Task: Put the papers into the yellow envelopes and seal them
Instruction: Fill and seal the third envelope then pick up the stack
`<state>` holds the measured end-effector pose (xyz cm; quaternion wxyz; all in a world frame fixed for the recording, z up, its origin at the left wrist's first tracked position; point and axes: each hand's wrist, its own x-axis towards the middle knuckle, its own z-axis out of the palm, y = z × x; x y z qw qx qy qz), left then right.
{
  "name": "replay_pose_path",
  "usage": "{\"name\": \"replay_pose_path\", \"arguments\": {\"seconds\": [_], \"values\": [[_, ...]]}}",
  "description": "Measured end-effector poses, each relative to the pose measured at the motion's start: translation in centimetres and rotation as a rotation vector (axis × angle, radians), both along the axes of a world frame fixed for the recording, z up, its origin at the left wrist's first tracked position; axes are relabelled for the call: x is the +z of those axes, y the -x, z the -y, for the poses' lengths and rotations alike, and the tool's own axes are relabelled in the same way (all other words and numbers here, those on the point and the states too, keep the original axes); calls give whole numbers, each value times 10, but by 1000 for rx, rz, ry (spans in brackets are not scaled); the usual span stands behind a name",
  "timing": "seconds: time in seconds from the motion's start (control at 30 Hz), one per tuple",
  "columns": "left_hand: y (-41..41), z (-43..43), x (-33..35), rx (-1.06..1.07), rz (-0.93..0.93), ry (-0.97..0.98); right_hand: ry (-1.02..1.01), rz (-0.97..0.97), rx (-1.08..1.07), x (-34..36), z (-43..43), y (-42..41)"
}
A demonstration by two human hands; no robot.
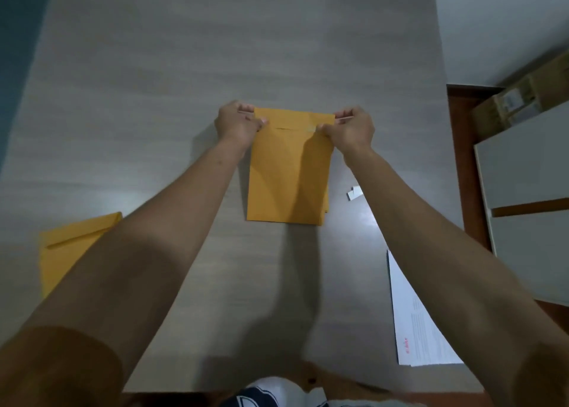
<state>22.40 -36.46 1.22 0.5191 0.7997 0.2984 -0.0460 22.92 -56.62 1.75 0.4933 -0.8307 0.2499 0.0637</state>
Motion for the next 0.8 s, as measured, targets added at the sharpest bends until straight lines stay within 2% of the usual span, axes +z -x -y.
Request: {"name": "replay_pose_path", "arguments": {"seconds": [0.17,0.37,0.47,0.8], "values": [[-24,2,-20,-22,-42,-55,55,-2,-6,-20,0,-25],[-12,-3,-32,-111,-78,-162,201,-7,63,-31,-1,-17],[12,-10,-29,-165,-49,-269,234,-11,117,-27,-11,4],[129,-43,-20,-141,-36,-391,277,60,406,-8,-85,97]]}}
